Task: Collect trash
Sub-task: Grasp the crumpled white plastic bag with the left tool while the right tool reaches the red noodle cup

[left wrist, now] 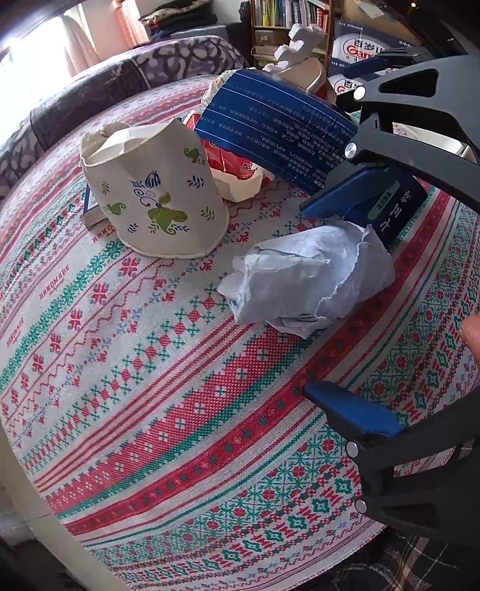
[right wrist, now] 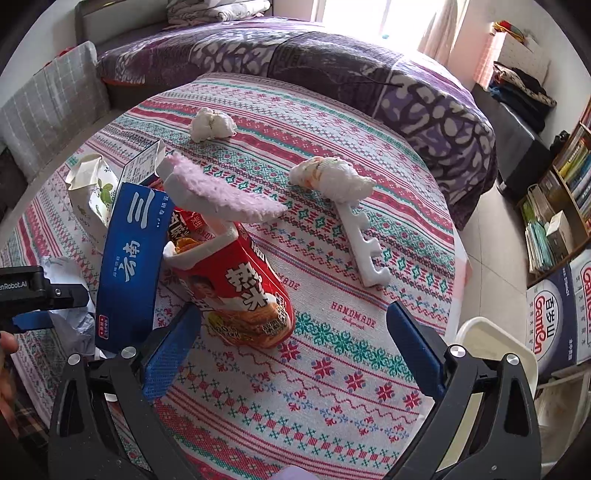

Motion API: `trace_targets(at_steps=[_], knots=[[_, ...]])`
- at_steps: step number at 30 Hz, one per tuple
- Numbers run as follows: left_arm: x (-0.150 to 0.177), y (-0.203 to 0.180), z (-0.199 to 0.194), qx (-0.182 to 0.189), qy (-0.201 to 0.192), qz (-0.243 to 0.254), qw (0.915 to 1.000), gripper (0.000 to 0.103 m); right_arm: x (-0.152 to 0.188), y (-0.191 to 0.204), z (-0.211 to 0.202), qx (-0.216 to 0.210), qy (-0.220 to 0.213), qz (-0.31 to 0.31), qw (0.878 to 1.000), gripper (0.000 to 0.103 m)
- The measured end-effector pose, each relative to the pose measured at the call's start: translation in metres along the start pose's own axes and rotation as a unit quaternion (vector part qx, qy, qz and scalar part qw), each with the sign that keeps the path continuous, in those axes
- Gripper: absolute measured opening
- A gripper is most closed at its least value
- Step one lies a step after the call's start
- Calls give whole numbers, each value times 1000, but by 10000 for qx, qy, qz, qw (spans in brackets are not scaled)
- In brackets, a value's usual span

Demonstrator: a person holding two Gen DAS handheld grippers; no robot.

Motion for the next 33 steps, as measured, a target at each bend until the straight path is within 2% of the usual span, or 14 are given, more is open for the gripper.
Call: trace_targets(at_steps=[2, 4, 6, 8, 13, 16, 18, 22, 28, 31, 33], knots=[[-3, -5, 0, -17, -5, 185, 9998, 68, -5, 6, 8, -113, 38, -50, 9999, 93], [-6, -8, 1, 27, -4, 234, 9997, 65, -8, 12, 14, -240, 111, -113, 9996, 86], [-10, -12, 0, 104, 3, 246, 9996, 61, -10, 18, 17, -400, 229, -189, 9988, 69], [-14, -11, -3, 188, 35, 223, 9996, 60, -10, 21, 18, -424, 282, -224, 9984, 63], [-21, -14, -7, 281, 49, 202, 9994, 60, -11, 18, 20, -516, 427, -66, 9977, 64], [-17, 5, -10, 299, -23, 295, 9991, 52, -9, 7, 20, -678, 553, 172, 9960, 72], [-16, 9, -10, 275, -55, 362, 9990, 49, -6, 0, 17, -736, 570, 277, 9953, 84], [-9, -2, -22, 341, -160, 343, 9987, 47, -1, -15, 12, -731, 557, 384, 9950, 86], [-24, -21, -71, 533, -721, 616, 9941, 47, 0, -26, 15, -800, 586, 617, 9932, 87], [-34, -40, -98, 588, -899, 849, 9906, 47, 1, -19, 16, -858, 608, 490, 9932, 87], [-42, -51, -110, 473, -1090, 1101, 9868, 47, 2, -11, 15, -729, 527, 234, 9957, 87]])
Point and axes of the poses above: each gripper's, at about its wrist camera, not at the fingertips, and z roughly the way its jaws point, y to its left, x to its underside, the point moved 2 cm from there along z, roughly the way its jaws point, and after that the axes turned 14 degrees about x, right-handed, at the moved point
